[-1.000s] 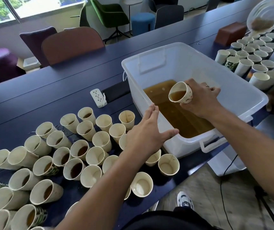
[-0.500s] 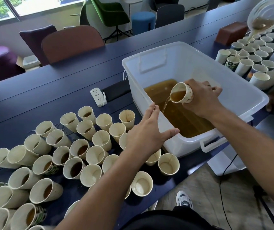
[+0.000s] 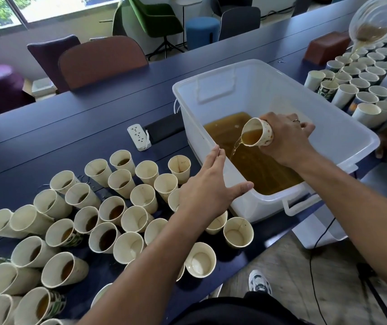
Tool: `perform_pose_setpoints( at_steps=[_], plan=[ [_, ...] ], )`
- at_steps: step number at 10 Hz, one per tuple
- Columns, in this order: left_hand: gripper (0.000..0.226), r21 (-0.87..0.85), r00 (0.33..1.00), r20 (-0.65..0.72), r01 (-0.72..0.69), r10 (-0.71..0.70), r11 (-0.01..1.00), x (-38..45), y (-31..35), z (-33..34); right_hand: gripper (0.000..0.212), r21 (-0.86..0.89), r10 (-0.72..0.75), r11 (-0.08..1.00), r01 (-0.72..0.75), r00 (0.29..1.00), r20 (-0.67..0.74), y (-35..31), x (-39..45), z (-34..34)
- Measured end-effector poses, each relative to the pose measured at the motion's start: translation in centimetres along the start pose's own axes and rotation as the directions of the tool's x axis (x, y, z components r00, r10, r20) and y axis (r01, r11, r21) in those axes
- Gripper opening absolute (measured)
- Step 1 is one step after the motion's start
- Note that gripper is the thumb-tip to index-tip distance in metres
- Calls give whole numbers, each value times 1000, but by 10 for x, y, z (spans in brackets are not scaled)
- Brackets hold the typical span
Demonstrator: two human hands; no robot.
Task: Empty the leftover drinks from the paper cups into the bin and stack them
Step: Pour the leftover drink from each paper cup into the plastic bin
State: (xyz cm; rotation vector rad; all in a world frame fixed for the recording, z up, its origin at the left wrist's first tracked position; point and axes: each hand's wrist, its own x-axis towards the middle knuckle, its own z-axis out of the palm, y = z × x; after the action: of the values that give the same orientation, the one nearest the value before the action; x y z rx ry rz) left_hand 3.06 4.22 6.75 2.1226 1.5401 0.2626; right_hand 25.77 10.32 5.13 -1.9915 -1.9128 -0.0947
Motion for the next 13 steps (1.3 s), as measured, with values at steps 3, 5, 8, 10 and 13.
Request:
perform_pose_setpoints(
  at_steps=[3,5,8,10,13],
  plan=[
    [101,6,1000,4,0,0,1000,0,1,0,53,16,-15,1000,15,1000,-21,-1,-1,-1],
    [101,6,1000,7,3,-3,1000,0,2,-1,52,1,-30,1000,30,999,-32,-2,-1,-2],
    [101,14,1000,4,0,0,1000,0,2,-1,53,-14,-59,998,59,997,-51,-3,-3,-3],
    [101,10,1000,7,6,-6,1000,1,2,-1,54,-43,-99,994,97,993,-58,-2,-3,-2],
    [101,2,1000,12,6,-6,1000,0,4,-2,56,-102,-161,983,155,985,-60,-5,-4,-4]
  ],
)
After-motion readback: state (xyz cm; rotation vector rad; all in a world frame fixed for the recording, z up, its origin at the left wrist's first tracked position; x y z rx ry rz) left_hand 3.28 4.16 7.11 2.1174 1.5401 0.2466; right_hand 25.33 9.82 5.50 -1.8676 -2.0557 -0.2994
